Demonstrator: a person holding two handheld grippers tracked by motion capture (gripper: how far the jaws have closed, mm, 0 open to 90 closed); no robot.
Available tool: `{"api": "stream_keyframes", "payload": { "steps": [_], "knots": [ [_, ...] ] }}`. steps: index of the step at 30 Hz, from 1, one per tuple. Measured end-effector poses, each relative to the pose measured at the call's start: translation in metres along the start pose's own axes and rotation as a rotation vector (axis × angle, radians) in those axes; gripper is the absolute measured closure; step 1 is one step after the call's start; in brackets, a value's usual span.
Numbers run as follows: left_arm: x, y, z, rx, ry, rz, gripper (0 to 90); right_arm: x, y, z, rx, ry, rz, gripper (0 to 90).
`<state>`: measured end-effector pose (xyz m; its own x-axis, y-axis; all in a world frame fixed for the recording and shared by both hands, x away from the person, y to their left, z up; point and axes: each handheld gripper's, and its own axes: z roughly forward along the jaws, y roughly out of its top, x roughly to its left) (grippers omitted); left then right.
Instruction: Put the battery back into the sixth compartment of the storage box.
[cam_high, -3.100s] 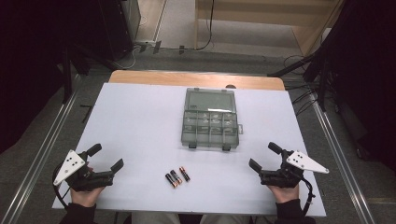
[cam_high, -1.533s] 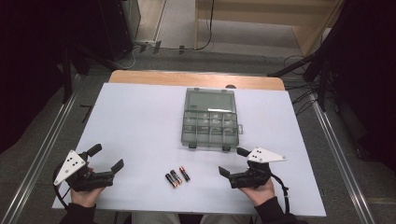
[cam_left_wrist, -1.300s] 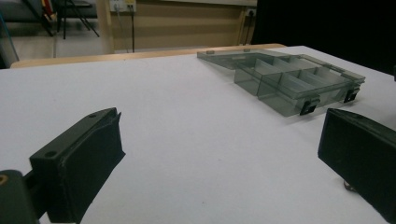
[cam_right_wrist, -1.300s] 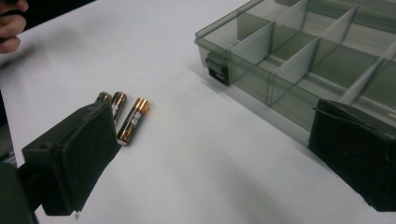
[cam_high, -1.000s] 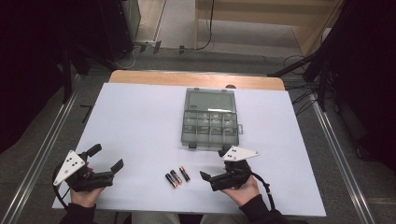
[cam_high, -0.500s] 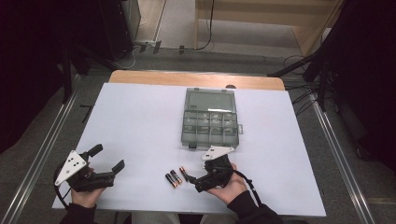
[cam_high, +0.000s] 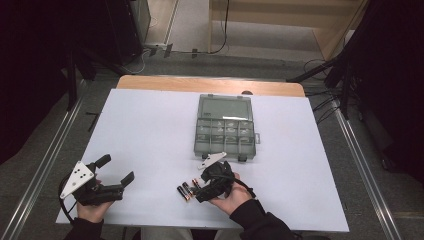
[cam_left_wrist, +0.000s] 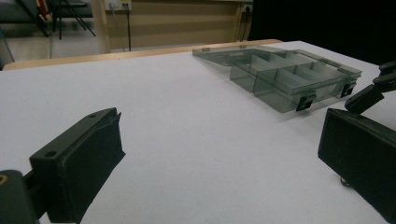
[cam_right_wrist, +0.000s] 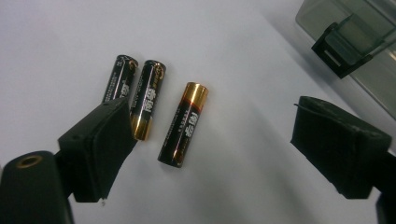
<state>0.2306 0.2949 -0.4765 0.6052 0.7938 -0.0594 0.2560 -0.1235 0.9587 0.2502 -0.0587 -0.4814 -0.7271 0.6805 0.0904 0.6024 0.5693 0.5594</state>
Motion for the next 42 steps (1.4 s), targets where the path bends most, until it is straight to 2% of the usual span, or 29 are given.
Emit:
{"api": "stream_keyframes", "payload": {
  "steps": [1,4,8,11,16,18,19,21,23,24,25,27,29,30,33,38,42],
  "knots": [
    [0.000,0.000,0.000,0.000,0.000,0.000,0.0,0.001,0.003,0.001,0.028,-0.008,0.008,13.6],
    [0.000,0.000,0.000,0.001,-0.002,-0.001,0.0,0.002,0.009,0.003,0.069,-0.011,0.016,15.9],
    [0.000,0.000,0.001,-0.001,-0.010,-0.014,0.0,0.003,0.017,0.008,0.151,0.003,0.033,24.3],
    [0.000,0.000,0.000,-0.002,-0.011,-0.012,0.0,0.003,0.020,0.009,0.169,0.011,0.045,27.2],
    [0.000,0.000,0.000,-0.005,-0.013,-0.017,0.0,0.004,0.024,0.011,0.207,0.018,0.043,42.4],
    [0.000,0.000,0.000,-0.006,-0.013,-0.017,0.0,0.008,0.025,0.012,0.247,-0.013,0.037,49.5],
    [0.000,0.000,0.000,-0.006,-0.013,-0.017,0.0,0.008,0.025,0.012,0.247,-0.013,0.037,49.5],
    [0.000,0.000,0.001,-0.005,-0.013,-0.015,0.0,0.011,0.027,0.013,0.265,-0.017,0.032,57.8],
    [0.000,0.000,0.001,-0.005,-0.015,-0.014,0.0,0.011,0.028,0.014,0.268,-0.014,0.031,60.5],
    [0.000,0.000,0.001,-0.004,-0.015,-0.013,0.0,0.013,0.029,0.014,0.289,-0.013,0.039,66.1],
    [0.000,0.000,0.000,-0.004,-0.015,-0.013,0.0,0.013,0.029,0.014,0.289,-0.013,0.039,66.1],
    [0.000,0.000,0.001,-0.010,-0.023,-0.017,0.0,0.012,0.030,0.016,0.303,0.010,0.044,72.1],
    [0.000,0.000,0.001,-0.011,-0.025,-0.016,0.0,0.009,0.031,0.016,0.308,0.012,0.054,77.0],
    [0.000,0.000,0.001,-0.011,-0.025,-0.015,0.0,0.008,0.031,0.016,0.314,0.026,0.073,77.3],
    [0.000,0.000,0.001,-0.010,-0.025,-0.015,0.0,0.005,0.031,0.016,0.317,0.043,0.088,77.6],
    [0.000,0.000,0.001,-0.010,-0.026,-0.015,0.0,0.003,0.031,0.016,0.319,0.055,0.082,77.7],
    [0.000,0.000,0.001,-0.007,-0.026,-0.015,0.0,0.001,0.032,0.013,0.296,0.069,0.094,77.7]
  ]
}}
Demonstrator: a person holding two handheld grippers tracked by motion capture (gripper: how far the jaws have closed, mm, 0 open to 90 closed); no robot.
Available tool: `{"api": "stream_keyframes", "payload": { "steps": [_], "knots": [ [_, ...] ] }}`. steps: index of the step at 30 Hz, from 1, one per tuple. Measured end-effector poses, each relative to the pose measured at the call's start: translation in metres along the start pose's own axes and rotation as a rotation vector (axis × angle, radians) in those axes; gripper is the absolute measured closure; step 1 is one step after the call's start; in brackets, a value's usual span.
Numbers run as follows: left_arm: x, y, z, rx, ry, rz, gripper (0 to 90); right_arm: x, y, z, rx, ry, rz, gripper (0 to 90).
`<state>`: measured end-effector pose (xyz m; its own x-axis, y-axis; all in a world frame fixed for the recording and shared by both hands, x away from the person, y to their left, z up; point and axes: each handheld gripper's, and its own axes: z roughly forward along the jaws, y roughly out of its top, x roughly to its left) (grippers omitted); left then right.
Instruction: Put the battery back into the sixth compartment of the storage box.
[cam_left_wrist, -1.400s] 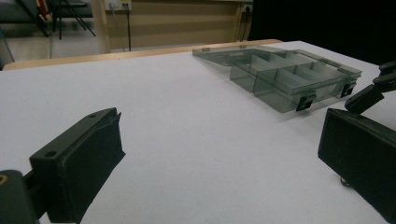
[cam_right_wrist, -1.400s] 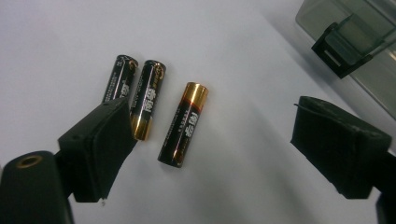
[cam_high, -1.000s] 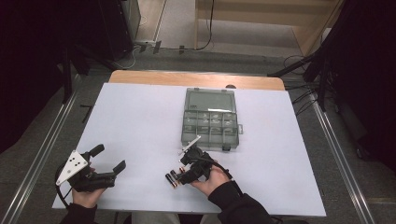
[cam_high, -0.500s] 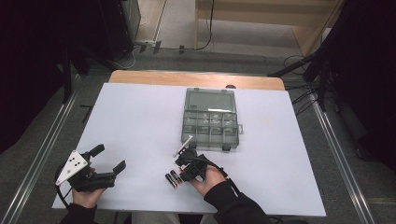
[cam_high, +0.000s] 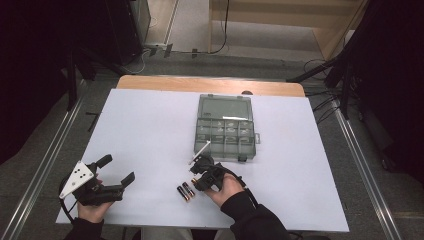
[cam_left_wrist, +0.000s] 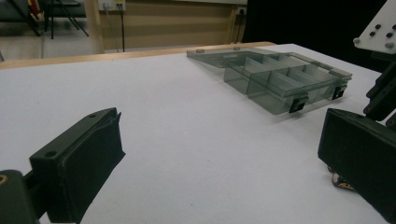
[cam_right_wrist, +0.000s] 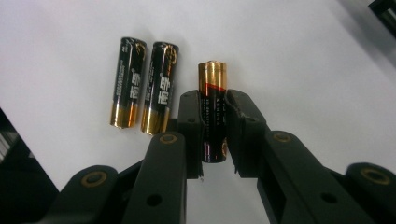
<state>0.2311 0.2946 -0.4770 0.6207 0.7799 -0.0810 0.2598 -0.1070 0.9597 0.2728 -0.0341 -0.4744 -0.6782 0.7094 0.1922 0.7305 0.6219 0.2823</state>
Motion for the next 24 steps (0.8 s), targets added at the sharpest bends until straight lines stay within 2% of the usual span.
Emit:
{"api": "stream_keyframes", "payload": {
  "steps": [8,9,15,16,18,21,22,24],
  "knots": [
    [0.000,0.000,0.000,0.004,-0.002,0.001,0.0,-0.011,0.003,-0.018,-0.085,0.029,0.036,77.7],
    [0.000,0.000,0.000,0.004,-0.002,0.001,0.0,-0.015,0.005,-0.024,-0.113,0.033,0.053,77.7],
    [0.000,0.000,0.000,0.004,-0.002,0.001,0.0,-0.028,0.006,-0.037,-0.178,0.058,0.097,77.7],
    [0.000,0.000,0.000,0.003,-0.002,0.001,0.0,-0.036,0.005,-0.042,-0.211,0.089,0.131,77.7],
    [0.000,0.000,0.000,0.002,-0.002,0.000,0.0,-0.039,0.004,-0.044,-0.219,0.092,0.138,77.7],
    [0.000,0.000,0.001,0.002,-0.002,-0.001,0.0,-0.053,0.002,-0.051,-0.262,0.097,0.194,77.7],
    [0.000,0.000,0.000,0.003,-0.002,0.000,0.0,-0.053,0.002,-0.051,-0.262,0.097,0.194,77.7],
    [0.000,0.000,0.000,0.005,-0.001,0.002,0.0,-0.062,0.001,-0.053,-0.288,0.110,0.233,77.7]
  ]
}}
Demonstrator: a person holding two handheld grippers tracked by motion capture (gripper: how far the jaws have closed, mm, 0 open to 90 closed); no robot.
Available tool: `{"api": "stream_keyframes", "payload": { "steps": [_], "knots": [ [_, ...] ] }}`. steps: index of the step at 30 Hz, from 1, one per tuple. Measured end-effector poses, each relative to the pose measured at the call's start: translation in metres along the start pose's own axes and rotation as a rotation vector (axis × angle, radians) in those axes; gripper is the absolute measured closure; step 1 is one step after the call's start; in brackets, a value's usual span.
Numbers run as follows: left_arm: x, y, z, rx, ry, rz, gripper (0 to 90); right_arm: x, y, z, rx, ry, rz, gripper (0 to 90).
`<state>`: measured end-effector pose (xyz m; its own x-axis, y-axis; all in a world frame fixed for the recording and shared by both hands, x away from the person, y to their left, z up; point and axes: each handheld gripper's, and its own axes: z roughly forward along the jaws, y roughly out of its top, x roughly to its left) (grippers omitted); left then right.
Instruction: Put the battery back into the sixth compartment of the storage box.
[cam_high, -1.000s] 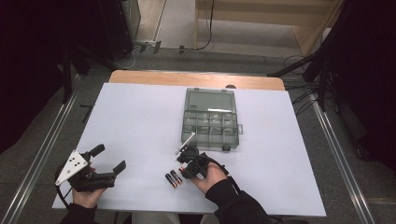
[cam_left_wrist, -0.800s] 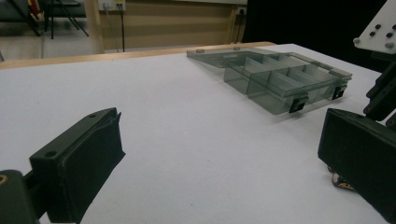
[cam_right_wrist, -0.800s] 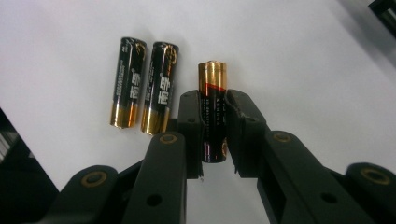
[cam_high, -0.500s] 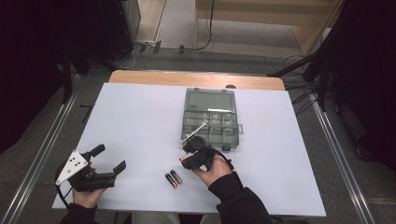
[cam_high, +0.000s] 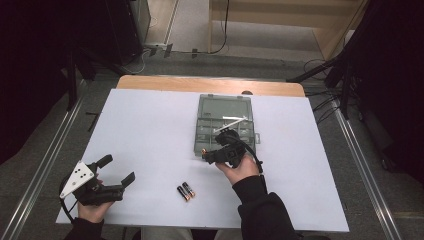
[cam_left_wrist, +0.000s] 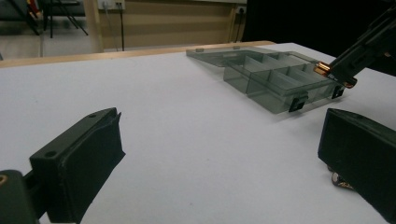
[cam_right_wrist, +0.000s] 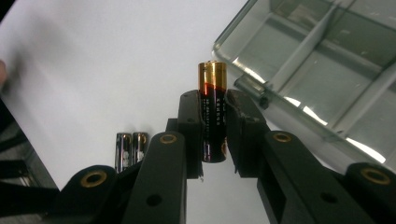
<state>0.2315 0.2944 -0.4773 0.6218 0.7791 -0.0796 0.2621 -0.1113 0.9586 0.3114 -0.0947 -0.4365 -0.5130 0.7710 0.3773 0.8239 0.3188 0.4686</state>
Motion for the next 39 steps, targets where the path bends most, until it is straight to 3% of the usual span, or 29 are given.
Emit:
{"api": "stream_keyframes", "payload": {
  "steps": [8,11,12,13,15,18,21,23,28,29,31,32,35,38,39],
  "knots": [
    [0.000,0.000,0.000,0.001,-0.001,-0.002,0.0,-0.013,0.004,-0.001,-0.061,0.008,0.078,77.7],
    [0.000,0.000,0.000,0.001,-0.001,0.000,0.0,-0.019,0.005,0.000,-0.119,0.012,0.146,77.7],
    [0.000,0.000,0.000,0.001,-0.002,-0.002,0.0,-0.024,0.005,0.002,-0.160,0.024,0.205,77.7],
    [0.000,0.000,0.000,0.000,-0.002,-0.003,0.0,-0.024,0.005,0.002,-0.160,0.024,0.205,77.7],
    [0.000,0.000,0.000,-0.002,-0.003,-0.003,0.0,-0.029,0.008,0.004,-0.187,0.045,0.254,77.7],
    [0.001,0.000,0.000,-0.003,-0.004,-0.005,0.0,-0.034,0.010,0.007,-0.188,0.057,0.285,77.7],
    [0.001,0.000,0.000,-0.004,-0.004,-0.006,0.0,-0.037,0.010,0.008,-0.206,0.038,0.315,77.7],
    [0.001,0.000,0.000,-0.004,-0.004,-0.005,0.0,-0.045,0.009,0.007,-0.226,0.029,0.360,77.6],
    [0.001,0.000,0.000,-0.004,-0.005,-0.007,0.0,-0.050,0.009,0.008,-0.232,0.035,0.400,77.4],
    [0.001,0.000,0.000,-0.007,-0.006,-0.008,0.0,-0.051,0.009,0.009,-0.228,0.036,0.419,75.8],
    [0.000,0.000,0.000,-0.007,-0.006,-0.012,0.0,-0.053,0.009,0.010,-0.240,0.048,0.471,57.8],
    [0.001,0.000,-0.001,-0.007,-0.005,-0.012,0.0,-0.053,0.009,0.009,-0.247,0.048,0.479,53.6],
    [0.001,0.000,-0.001,-0.006,-0.005,-0.014,0.0,-0.051,0.008,0.005,-0.271,0.039,0.464,40.0],
    [0.001,0.000,-0.001,-0.006,-0.006,-0.013,0.0,-0.045,0.004,-0.003,-0.287,0.077,0.383,14.7],
    [0.001,0.000,-0.001,-0.007,-0.007,-0.010,0.0,-0.045,0.004,-0.003,-0.287,0.077,0.383,14.7]
  ]
}}
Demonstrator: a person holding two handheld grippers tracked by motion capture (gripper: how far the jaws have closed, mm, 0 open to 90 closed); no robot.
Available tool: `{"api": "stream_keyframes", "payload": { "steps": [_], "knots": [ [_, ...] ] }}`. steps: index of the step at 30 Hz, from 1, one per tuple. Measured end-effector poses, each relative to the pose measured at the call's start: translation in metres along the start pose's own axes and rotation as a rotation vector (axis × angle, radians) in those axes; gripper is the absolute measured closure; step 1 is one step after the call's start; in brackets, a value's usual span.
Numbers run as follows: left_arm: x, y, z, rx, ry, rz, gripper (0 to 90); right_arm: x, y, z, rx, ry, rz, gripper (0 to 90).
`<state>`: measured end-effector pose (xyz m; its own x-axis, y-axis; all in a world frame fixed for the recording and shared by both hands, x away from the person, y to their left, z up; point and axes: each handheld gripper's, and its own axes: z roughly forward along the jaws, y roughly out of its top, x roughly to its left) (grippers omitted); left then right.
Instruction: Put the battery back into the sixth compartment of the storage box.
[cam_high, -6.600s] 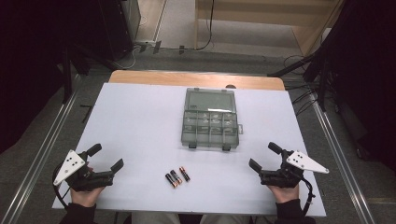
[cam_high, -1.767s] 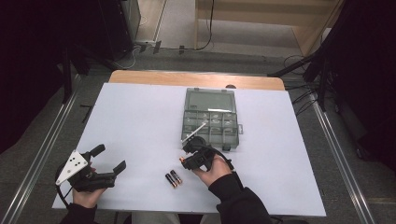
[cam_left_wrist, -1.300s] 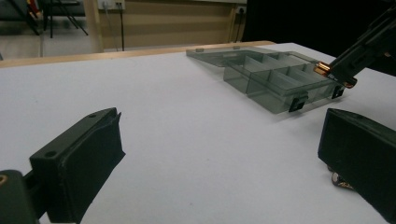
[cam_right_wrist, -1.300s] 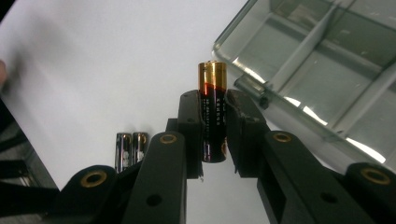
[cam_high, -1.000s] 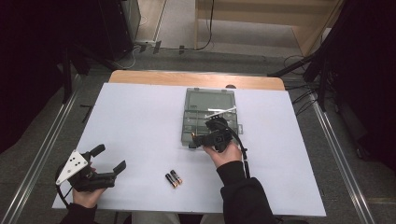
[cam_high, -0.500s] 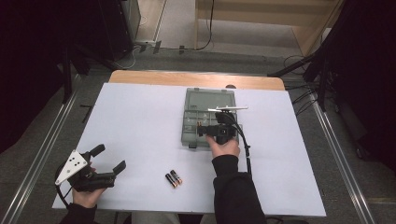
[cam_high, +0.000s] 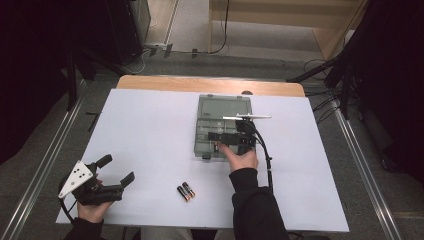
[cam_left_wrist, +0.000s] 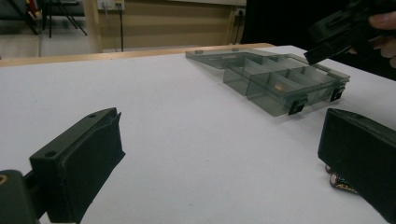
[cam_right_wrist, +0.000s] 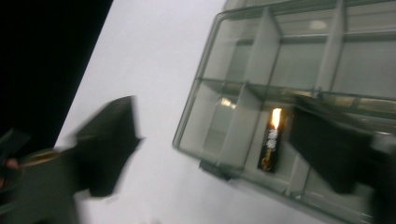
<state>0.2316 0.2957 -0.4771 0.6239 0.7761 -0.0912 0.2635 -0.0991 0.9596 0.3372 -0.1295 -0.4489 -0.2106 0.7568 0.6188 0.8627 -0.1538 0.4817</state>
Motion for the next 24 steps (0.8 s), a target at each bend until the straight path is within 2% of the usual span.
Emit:
{"api": "stream_keyframes", "payload": {
  "steps": [2,4,5,9,12,18,24],
  "knots": [
    [0.000,0.000,0.000,0.001,0.000,0.001,0.0,0.004,-0.003,-0.004,0.022,0.007,-0.058,0.0],
    [0.000,0.000,0.001,0.003,0.001,0.002,0.0,0.009,-0.008,-0.007,0.052,0.009,-0.114,0.0],
    [0.000,0.000,0.001,0.003,0.002,0.002,0.0,0.009,-0.008,-0.007,0.052,0.009,-0.114,0.0],
    [0.000,0.000,0.001,0.003,0.005,0.001,0.0,0.017,-0.016,-0.011,0.096,0.001,-0.170,0.0],
    [0.000,0.000,0.000,0.002,0.006,0.001,0.0,0.021,-0.019,-0.011,0.113,-0.002,-0.180,0.0],
    [0.000,0.000,0.001,0.001,0.004,0.002,0.0,0.037,-0.029,-0.005,0.172,-0.009,-0.244,0.0],
    [0.000,0.000,0.001,0.003,0.004,0.002,0.0,0.046,-0.036,0.001,0.207,-0.010,-0.290,0.1]
  ]
}}
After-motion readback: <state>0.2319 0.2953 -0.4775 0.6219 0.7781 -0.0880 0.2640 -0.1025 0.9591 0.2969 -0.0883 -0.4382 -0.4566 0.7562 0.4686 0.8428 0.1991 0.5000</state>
